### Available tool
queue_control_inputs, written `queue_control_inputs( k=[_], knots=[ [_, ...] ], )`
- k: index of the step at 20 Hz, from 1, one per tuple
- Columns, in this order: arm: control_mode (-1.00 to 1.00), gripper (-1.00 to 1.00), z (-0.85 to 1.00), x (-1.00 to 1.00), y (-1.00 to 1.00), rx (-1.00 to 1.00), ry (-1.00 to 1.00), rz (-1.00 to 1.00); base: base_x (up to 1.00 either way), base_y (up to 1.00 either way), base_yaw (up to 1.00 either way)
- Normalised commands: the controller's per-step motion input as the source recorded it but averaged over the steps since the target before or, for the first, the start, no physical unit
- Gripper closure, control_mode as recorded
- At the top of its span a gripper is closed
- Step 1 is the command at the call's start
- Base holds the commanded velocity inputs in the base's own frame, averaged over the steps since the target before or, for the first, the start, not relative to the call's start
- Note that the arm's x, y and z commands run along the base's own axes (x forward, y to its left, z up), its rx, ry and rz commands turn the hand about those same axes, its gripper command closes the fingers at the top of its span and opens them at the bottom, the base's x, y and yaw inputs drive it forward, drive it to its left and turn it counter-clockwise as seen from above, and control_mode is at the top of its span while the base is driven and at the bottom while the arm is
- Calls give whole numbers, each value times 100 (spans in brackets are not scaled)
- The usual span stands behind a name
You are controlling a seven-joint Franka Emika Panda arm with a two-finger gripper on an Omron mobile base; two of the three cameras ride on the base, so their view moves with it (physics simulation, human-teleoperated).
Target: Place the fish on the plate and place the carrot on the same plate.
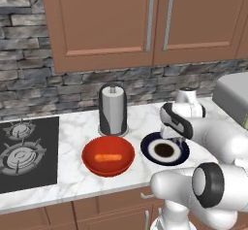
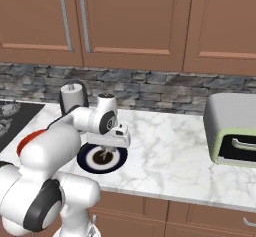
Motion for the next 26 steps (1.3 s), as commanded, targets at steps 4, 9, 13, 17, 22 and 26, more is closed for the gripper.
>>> queue_control_inputs(
  k=[4, 9, 13, 17, 22, 26],
  knots=[
    [-100, 100, -19, 22, 0, 0, 0, 0, 0, 0, 0],
    [-100, 100, -24, 14, -7, 2, 0, 0, 0, 0, 0],
    [-100, 100, -22, 1, -12, 3, 0, 0, 0, 0, 0],
    [-100, 100, -17, 0, -7, 3, 0, 0, 0, 0, 0],
    [-100, 100, -5, 0, 0, 0, 0, 0, 0, 0, 0],
    [-100, -100, 0, 0, 0, 0, 0, 0, 0, 0, 0]
  ],
)
